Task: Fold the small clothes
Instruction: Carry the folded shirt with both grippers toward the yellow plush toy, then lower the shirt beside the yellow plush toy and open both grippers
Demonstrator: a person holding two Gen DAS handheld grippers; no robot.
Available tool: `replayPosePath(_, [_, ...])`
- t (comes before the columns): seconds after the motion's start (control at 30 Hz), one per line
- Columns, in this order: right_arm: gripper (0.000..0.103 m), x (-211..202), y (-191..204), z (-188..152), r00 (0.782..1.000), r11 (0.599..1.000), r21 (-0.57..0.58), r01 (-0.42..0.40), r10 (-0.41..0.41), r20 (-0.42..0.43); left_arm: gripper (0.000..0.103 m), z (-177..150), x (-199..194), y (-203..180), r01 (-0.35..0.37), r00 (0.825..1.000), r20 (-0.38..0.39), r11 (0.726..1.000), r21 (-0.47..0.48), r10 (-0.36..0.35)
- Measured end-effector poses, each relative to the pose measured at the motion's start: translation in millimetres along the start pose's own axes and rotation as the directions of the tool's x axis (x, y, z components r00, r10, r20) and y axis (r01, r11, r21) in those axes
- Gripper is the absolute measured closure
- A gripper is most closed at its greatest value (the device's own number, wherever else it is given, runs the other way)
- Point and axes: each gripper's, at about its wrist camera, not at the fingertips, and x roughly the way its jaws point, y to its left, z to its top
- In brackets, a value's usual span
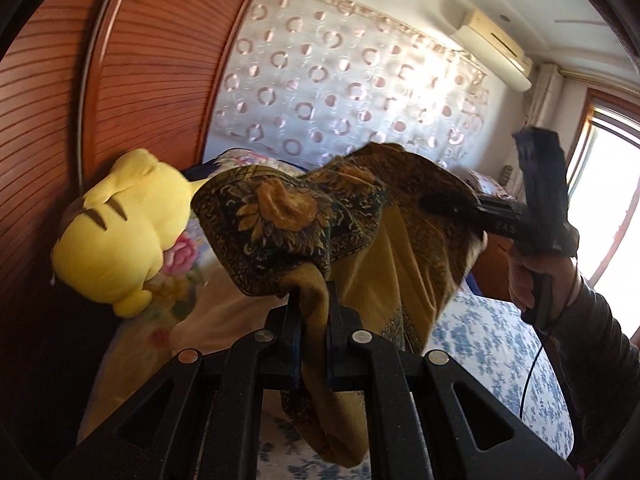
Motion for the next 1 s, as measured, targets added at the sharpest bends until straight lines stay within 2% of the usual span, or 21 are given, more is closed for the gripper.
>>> replayPosePath(0.13, [0.088,37,-4,15,0.999,1.000,-0.020,-0.022,0.021,-0.025,0.094,-10,5,3,-0.048,0.999,-0.009,0.999,0.021,0.049])
replayPosePath(0.23, [0.088,59,-4,25,0.999,0.999,-0.008,-0.037,0.036,-0.031,0.094,-15,7,5,-0.052,0.998,-0.018,0.998,0.025,0.053])
replayPosePath(0.33, [0.087,71,-5,22,0.999,1.000,-0.016,-0.025,0.024,-0.043,0.094,-18,10,13,-0.078,0.996,-0.032,0.997,0.020,0.078])
replayPosePath(0.43, [0.082,87,-7,22,0.997,1.000,0.018,0.022,-0.021,-0.073,0.094,-20,12,17,-0.100,0.994,-0.049,0.995,0.014,0.101])
replayPosePath(0.5, [0.070,91,-10,24,0.997,0.997,0.049,0.051,-0.048,-0.068,0.091,-22,10,17,-0.114,0.992,-0.055,0.993,0.010,0.114])
replayPosePath(0.53, [0.067,90,-10,25,0.995,0.995,0.060,0.082,-0.079,-0.053,0.089,-22,10,17,-0.117,0.991,-0.057,0.993,0.011,0.118])
replayPosePath(0.6, [0.062,84,-10,27,0.991,0.988,0.085,0.132,-0.130,-0.021,0.082,-24,7,18,-0.127,0.990,-0.058,0.992,0.013,0.128])
replayPosePath(0.67, [0.061,73,-9,27,0.990,0.985,0.110,0.133,-0.137,0.023,0.063,-25,6,19,-0.128,0.990,-0.060,0.992,0.021,0.129])
replayPosePath(0.8, [0.060,64,7,21,0.991,0.989,0.094,0.111,-0.117,0.067,0.056,-26,2,16,-0.125,0.991,-0.049,0.991,0.047,0.127])
replayPosePath(0.87, [0.060,62,16,15,0.991,0.992,0.074,0.099,-0.105,0.083,0.028,-26,-1,14,-0.116,0.992,-0.036,0.992,0.058,0.118])
replayPosePath(1.0, [0.058,63,16,-3,0.990,0.993,0.052,0.109,-0.113,0.085,0.022,-26,-5,6,-0.133,0.991,-0.019,0.987,0.095,0.135])
